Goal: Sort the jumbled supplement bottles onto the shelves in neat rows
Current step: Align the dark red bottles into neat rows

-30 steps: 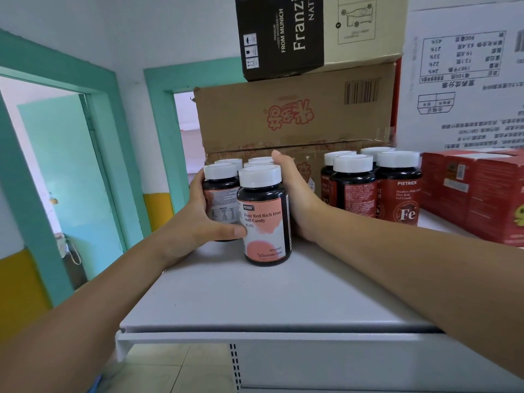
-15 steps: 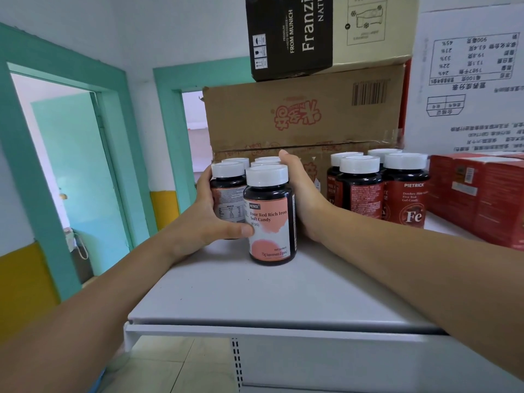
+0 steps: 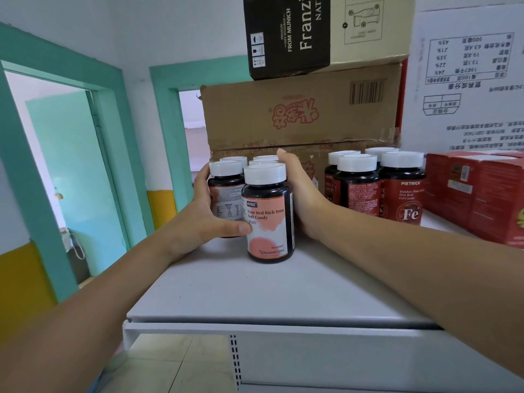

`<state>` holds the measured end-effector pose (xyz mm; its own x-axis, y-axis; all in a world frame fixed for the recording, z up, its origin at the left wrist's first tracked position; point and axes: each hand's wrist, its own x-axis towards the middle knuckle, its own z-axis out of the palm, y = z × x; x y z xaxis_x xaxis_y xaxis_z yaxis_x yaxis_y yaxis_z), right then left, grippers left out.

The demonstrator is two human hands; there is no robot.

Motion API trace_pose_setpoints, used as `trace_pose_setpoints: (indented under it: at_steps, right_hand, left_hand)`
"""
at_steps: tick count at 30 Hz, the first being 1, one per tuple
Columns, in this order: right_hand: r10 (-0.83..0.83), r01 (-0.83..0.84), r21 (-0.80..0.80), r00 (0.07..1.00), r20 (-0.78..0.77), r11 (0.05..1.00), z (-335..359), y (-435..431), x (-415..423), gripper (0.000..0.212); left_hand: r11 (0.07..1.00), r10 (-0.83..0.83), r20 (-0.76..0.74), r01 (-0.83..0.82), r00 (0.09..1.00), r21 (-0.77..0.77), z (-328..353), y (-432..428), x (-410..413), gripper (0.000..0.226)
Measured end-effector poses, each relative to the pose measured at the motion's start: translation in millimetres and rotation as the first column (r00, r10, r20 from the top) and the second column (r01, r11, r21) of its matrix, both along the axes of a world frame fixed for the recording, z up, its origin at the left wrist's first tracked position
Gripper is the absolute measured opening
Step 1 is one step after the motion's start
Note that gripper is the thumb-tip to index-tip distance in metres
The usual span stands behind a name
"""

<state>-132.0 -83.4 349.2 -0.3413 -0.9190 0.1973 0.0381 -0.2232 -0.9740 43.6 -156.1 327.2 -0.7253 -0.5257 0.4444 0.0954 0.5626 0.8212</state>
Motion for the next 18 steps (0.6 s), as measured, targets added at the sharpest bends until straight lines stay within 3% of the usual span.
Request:
trace_pose_setpoints:
  at_steps: [4,8,11,15,18]
  right_hand:
    - [-0.018,0.018,0.011,1.000,-0.005,1.000,-0.9,3.6,2.7,0.083]
    - [-0.045,0.045,-0.003,0.999,-0.024,0.999,3.6,12.2,3.1,0.074]
    - [-0.109,0.108,-0.019,0.994,-0.019,0.994,15.0,17.5,3.9,0.069]
    - [-0.149,0.147,-0.030,0.985,-0.088,0.989,29.9,23.2,9.1,0.059]
    - [-0.200,0.196,-0.042,0.967,-0.159,0.980,37.3,28.7,11.5,0.057]
  left_hand:
    - [1.000,0.004,-0.006,-0.004,1.000,0.005,-0.8,-0.5,0.0,0.150]
    - [1.000,0.009,-0.008,-0.009,1.000,0.010,-1.2,-0.8,0.2,0.148]
    - [0.999,0.034,-0.021,-0.034,0.999,0.022,-0.7,0.4,1.9,0.134]
    - [0.997,0.039,-0.025,-0.037,0.999,0.075,4.4,0.5,3.3,0.143]
    - [0.994,0.023,0.016,-0.025,1.000,0.103,11.3,0.7,10.0,0.126]
